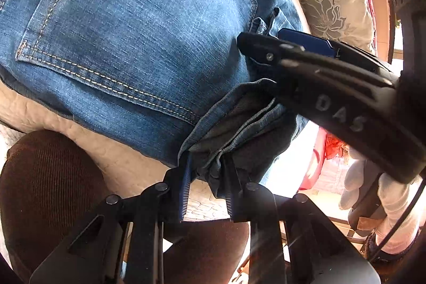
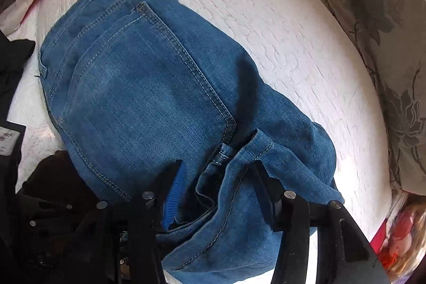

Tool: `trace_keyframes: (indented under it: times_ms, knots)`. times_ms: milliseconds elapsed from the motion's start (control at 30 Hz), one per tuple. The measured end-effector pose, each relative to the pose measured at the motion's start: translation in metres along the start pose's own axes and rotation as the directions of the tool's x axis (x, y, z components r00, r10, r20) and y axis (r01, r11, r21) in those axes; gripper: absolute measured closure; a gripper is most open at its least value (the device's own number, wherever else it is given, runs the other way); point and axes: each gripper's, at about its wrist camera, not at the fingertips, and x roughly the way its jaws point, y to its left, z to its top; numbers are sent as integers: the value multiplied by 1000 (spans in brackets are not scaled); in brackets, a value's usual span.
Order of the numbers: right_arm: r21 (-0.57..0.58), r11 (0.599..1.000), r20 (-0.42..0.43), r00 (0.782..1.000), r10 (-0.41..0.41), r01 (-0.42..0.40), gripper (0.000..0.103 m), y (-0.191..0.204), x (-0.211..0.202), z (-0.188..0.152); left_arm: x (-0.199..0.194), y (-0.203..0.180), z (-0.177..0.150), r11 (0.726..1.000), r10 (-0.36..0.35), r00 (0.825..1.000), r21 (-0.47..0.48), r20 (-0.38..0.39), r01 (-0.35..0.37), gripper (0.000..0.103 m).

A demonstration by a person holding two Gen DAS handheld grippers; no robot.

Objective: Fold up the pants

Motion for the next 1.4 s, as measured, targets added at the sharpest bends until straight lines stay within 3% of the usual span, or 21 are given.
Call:
trace_keyframes:
  times_ms: [100,133,167,333,433,533,600,633,733,900,967,1033,1100,1200,1333,1400]
  knots:
    - [-95,988,37,992,-119,122,60,9,6,-3,-1,4,-1,1000,-6,1000,-12,-4,6,82]
    - [-85,989,53,992,-118,123,68,4,5,-3,0,1,-1,1000,-4,1000,-13,-4,4,82]
    - [-54,992,64,992,-109,112,85,-3,2,-4,3,-4,1,1000,1,1000,-11,-4,-1,82]
    - [91,996,163,987,-7,-7,89,-49,-39,-1,-4,-13,2,1000,14,1000,-24,4,-14,85]
    - [161,977,227,969,99,-138,94,-68,-48,3,-3,-16,3,997,82,996,-13,33,-82,85]
    - [225,915,296,918,264,-336,91,-76,-42,10,3,-4,5,996,71,997,-58,-1,-71,85]
    - [241,878,359,879,314,-413,91,-80,-50,7,-5,-1,4,997,37,999,-68,-15,-38,85]
    - [244,873,378,870,315,-422,89,-83,-55,5,-12,-3,3,998,42,999,-57,-5,-42,85]
    - [273,892,368,896,250,-361,78,-104,-62,-13,-38,-19,-2,999,39,997,1,59,-39,85]
    - [377,858,340,914,223,-349,74,-142,-37,-62,-51,-59,1,993,1,991,113,131,-16,85]
    - [415,832,337,911,237,-370,74,-146,-17,-79,-34,-69,4,988,10,994,150,112,-27,85]
    - [459,797,331,908,256,-392,75,-146,8,-88,-5,-72,9,978,103,991,172,90,-117,85]
    - [495,771,316,909,271,-402,74,-143,32,-94,27,-63,18,965,205,977,154,62,-212,85]
    - [519,748,334,904,268,-413,72,-140,41,-97,28,-51,24,982,156,987,103,32,-158,89]
    - [527,727,365,890,273,-439,64,-146,18,-100,3,-44,20,987,117,993,109,17,-118,89]
    - [526,705,424,865,268,-476,49,-147,0,-101,-19,-37,13,985,111,993,129,50,-116,89]
